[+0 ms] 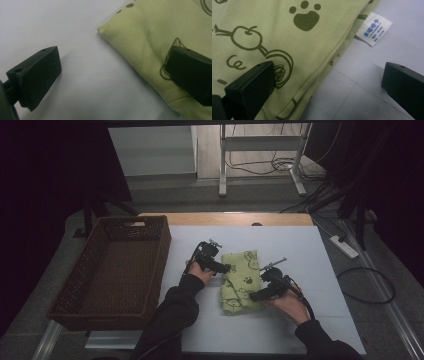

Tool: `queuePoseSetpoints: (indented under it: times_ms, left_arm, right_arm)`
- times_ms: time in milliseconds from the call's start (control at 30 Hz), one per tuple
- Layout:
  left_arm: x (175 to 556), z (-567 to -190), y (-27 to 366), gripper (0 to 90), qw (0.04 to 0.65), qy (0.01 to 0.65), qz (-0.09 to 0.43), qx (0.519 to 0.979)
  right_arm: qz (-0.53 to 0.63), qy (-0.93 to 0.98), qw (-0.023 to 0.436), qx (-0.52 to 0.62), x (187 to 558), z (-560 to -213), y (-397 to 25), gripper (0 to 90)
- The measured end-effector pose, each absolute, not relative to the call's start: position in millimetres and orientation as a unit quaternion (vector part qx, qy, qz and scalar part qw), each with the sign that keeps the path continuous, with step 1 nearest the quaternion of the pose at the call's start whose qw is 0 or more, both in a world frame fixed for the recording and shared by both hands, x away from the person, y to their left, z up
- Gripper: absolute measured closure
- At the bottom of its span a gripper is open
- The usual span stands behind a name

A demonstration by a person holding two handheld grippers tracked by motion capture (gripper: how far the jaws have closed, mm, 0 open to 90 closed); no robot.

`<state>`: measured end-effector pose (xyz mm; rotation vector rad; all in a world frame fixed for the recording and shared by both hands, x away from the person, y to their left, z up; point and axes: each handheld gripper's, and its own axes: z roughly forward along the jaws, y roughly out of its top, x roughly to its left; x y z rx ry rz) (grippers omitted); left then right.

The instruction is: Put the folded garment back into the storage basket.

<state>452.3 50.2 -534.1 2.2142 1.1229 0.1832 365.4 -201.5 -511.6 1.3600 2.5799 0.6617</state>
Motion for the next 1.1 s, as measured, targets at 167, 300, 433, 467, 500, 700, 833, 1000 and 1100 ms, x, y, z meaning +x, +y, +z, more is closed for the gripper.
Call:
queuePoseSetpoints:
  times_ms: [167,300,433,467,500,700,833,1000,1100]
  left_arm:
    - [452,-534,51,0.0,0.32,0.426,0.069,0.843]
    - [452,-533,49,0.3,0.315,0.428,0.069,0.845]
    - [450,-530,48,8.9,0.315,0.424,0.066,0.846]
    - [449,-530,48,12.0,0.317,0.422,0.064,0.847]
    - [449,-529,48,15.6,0.318,0.419,0.062,0.848]
    - [447,-525,48,36.3,0.324,0.414,0.04,0.85]
    - [448,-524,46,56.1,0.333,0.422,0.001,0.843]
    - [449,-524,47,75.5,0.343,0.43,-0.032,0.834]
    - [448,-523,45,79.1,0.339,0.434,-0.031,0.834]
  right_arm:
    - [0.227,0.857,0.077,0.456,364,-513,-202,0.0]
    - [0.228,0.856,0.077,0.458,363,-513,-202,0.9]
    - [0.231,0.857,0.07,0.455,360,-509,-201,12.7]
    - [0.234,0.858,0.067,0.453,360,-509,-201,16.4]
    - [0.235,0.86,0.063,0.449,359,-507,-201,21.1]
    - [0.255,0.861,0.022,0.44,357,-504,-200,49.8]
    - [0.262,0.856,0.0,0.445,357,-504,-200,59.6]
    - [0.263,0.859,-0.004,0.438,357,-502,-199,78.5]
    - [0.256,0.863,0.001,0.436,357,-500,-197,82.2]
